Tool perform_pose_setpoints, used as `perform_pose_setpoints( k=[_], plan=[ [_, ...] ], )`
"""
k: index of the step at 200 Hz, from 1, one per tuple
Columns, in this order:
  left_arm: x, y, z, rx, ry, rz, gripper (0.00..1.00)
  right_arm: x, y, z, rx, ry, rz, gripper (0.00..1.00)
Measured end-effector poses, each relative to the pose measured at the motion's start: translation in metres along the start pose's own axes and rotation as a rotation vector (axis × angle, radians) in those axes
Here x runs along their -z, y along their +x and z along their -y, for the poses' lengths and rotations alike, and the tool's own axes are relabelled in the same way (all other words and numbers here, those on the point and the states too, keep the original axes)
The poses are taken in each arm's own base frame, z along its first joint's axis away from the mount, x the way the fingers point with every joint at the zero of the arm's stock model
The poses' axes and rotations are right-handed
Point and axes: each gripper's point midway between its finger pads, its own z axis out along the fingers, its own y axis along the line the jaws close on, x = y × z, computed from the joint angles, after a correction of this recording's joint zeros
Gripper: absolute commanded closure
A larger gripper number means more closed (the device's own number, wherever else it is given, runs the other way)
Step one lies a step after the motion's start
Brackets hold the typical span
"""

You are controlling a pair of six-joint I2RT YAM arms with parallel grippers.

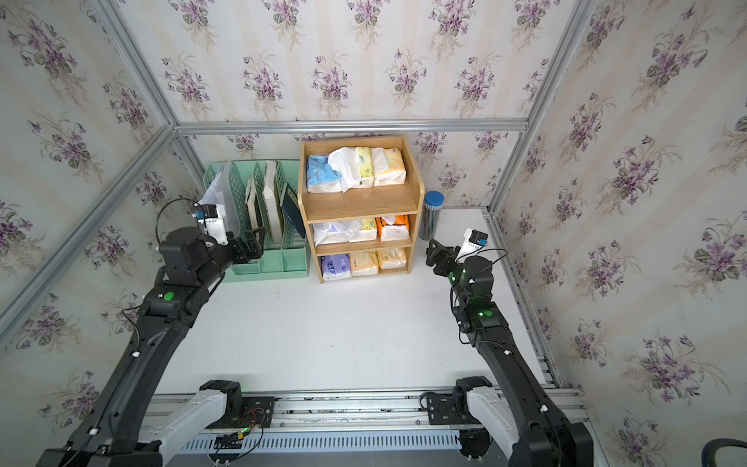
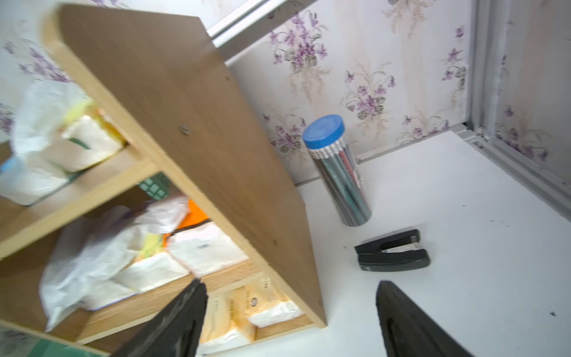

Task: Remove the tissue boxes from the shelf
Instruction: Pick up a box of tissues from the shelf.

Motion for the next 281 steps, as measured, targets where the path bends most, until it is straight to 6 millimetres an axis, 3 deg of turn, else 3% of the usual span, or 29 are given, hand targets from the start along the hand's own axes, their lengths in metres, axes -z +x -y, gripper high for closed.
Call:
perform_pose_setpoints(
  k=[33, 58, 84, 126, 148, 167, 178, 209, 240, 281],
  plan=[
    [0.014, -0.026, 0.043, -0.003, 0.178, -0.052, 0.01, 0.016, -0.020, -0.054, -0.040, -0.122, -0.035, 0.14],
    [0.029, -0.054, 0.064, -0.024, 0.255, 0.002, 0.01, 0.018, -0.034, -0.095, -0.082, -0.206, -0.057, 0.17],
    [0.027, -0.079, 0.079, -0.039, 0.317, 0.036, 0.01, 0.007, -0.040, -0.146, -0.111, -0.292, -0.112, 0.18],
    [0.006, -0.092, 0.090, -0.071, 0.367, 0.019, 0.01, -0.019, -0.036, -0.227, -0.097, -0.395, -0.180, 0.20],
    [-0.009, -0.083, 0.090, -0.084, 0.377, -0.017, 0.00, -0.043, -0.034, -0.248, -0.111, -0.391, -0.195, 0.21],
    [-0.017, -0.068, 0.089, -0.083, 0.391, -0.056, 0.20, -0.064, -0.030, -0.264, -0.113, -0.380, -0.210, 0.21],
    [-0.020, -0.060, 0.089, -0.084, 0.397, -0.070, 0.25, -0.075, -0.030, -0.274, -0.117, -0.385, -0.216, 0.22],
    [-0.026, -0.046, 0.087, -0.092, 0.408, -0.091, 0.20, -0.098, -0.028, -0.288, -0.114, -0.372, -0.223, 0.22],
    [-0.031, -0.041, 0.086, -0.097, 0.416, -0.094, 0.02, -0.119, -0.022, -0.294, -0.116, -0.345, -0.228, 0.23],
    [-0.031, -0.040, 0.087, -0.113, 0.424, -0.092, 0.01, -0.137, -0.008, -0.299, -0.131, -0.313, -0.246, 0.25]
  ],
)
